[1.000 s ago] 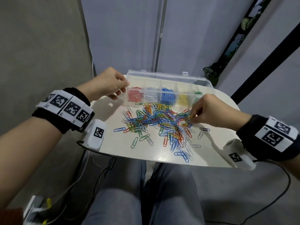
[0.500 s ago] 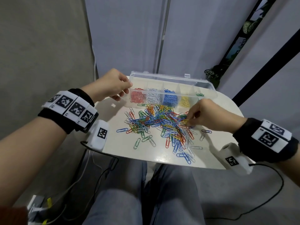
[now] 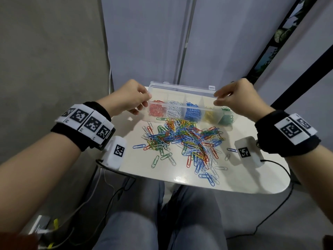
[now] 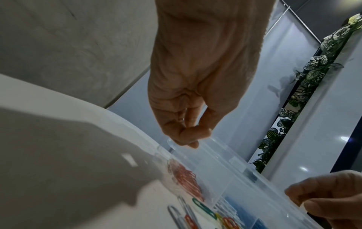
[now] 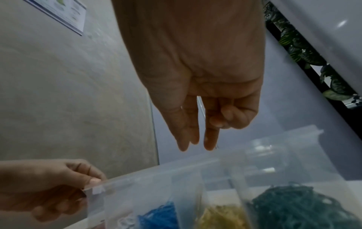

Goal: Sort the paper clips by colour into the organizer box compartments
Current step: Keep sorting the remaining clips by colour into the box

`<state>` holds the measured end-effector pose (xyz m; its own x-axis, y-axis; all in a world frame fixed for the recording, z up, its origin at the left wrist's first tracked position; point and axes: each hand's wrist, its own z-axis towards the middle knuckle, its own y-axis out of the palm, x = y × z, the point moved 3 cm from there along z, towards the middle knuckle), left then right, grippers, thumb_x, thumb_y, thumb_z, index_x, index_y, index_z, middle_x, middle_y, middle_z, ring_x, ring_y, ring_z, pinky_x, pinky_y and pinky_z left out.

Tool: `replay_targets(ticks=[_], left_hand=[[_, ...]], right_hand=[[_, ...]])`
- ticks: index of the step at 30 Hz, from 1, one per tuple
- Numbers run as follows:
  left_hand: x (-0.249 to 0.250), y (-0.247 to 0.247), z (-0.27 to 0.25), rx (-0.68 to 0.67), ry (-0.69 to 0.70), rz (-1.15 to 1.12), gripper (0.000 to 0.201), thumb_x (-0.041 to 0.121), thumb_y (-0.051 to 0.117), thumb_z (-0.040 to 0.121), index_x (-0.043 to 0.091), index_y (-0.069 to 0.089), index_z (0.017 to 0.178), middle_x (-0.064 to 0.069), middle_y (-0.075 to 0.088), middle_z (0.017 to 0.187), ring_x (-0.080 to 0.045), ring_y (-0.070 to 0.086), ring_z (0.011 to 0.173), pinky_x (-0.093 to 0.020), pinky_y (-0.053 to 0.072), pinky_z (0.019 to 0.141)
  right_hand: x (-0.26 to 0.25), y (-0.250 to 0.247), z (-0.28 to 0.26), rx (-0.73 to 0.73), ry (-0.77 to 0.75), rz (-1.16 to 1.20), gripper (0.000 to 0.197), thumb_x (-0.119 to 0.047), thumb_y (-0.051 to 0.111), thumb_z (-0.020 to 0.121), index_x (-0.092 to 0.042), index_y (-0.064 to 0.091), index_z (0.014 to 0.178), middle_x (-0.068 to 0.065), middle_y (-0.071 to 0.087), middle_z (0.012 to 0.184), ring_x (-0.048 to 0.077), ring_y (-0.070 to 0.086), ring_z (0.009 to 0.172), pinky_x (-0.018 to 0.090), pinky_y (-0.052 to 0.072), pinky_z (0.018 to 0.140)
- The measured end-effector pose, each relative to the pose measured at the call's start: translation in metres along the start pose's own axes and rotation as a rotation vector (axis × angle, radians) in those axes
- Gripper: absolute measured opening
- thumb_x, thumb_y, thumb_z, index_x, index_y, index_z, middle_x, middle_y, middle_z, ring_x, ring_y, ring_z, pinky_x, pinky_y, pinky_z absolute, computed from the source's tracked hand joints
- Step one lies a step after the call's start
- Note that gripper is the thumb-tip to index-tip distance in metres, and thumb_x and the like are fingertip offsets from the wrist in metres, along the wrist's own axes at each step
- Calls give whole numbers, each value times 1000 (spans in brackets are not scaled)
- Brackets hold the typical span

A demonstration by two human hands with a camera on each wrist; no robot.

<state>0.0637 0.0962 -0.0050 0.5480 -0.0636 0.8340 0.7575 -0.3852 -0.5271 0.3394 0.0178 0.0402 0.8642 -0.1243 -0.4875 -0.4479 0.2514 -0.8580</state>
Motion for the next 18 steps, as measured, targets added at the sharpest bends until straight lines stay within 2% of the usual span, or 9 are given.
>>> replay_targets(ticks=[1,3,6,8,10,12,14,16,18], left_hand=[[0,0,0,0,0,-2,22,18,53,99,0,65,100,-8,61,76,-15,49,57,-25,44,43],[0,0,1,-3,-3,-3,21,19,52,100,1,64,99,-9,61,77,-15,49,57,-26,45,45],[1,0,2,-5,-7,-2,21,19,52,100,1,64,99,-9,61,79,-16,50,58,-27,46,47],[0,0,2,-6,-6,-3,21,19,52,100,1,64,99,-10,61,80,-16,49,58,-27,46,48],[-1,1,2,-5,-6,-8,22,19,52,100,1,64,100,-9,61,79,-16,49,58,-27,45,47],[-2,1,2,-5,-8,-13,22,19,52,100,0,64,100,-9,61,78,-16,49,57,-26,45,46],[-2,1,2,-7,-10,-17,22,19,52,100,0,64,100,-9,61,78,-15,49,57,-26,45,46],[-1,0,2,-7,-10,-14,22,20,53,99,1,64,100,-9,61,78,-15,49,56,-25,45,45],[-1,0,2,-8,-12,-10,22,20,53,99,1,64,100,-9,61,78,-15,49,56,-25,44,43]], right_hand=[[-3,1,-6,-12,-15,12,16,-10,81,74,-9,76,88,6,66,75,7,49,58,10,37,51],[-15,6,-25,-97,-69,16,8,-6,79,74,-10,77,81,2,68,70,1,49,52,10,35,50],[-34,17,-59,-321,-154,35,7,4,75,73,-3,76,71,-6,63,56,-4,48,43,7,33,46],[-39,26,-76,-455,-194,6,7,1,77,71,-5,77,72,-3,67,60,-4,49,45,8,34,47],[-37,38,-85,-541,-222,-90,6,-9,82,69,-11,77,72,-5,68,63,-2,52,50,12,37,50],[-32,48,-88,-568,-216,-192,9,-16,84,68,-14,76,73,-6,69,66,2,55,56,23,47,59],[-30,54,-89,-553,-227,-248,5,-14,80,70,-15,76,74,-6,70,68,6,57,60,30,50,66],[-29,53,-87,-522,-243,-228,3,-10,76,73,-13,76,74,-6,67,67,4,54,58,25,48,63],[-29,49,-82,-461,-231,-191,4,-8,76,75,-12,75,75,-11,62,62,1,52,55,12,41,56]])
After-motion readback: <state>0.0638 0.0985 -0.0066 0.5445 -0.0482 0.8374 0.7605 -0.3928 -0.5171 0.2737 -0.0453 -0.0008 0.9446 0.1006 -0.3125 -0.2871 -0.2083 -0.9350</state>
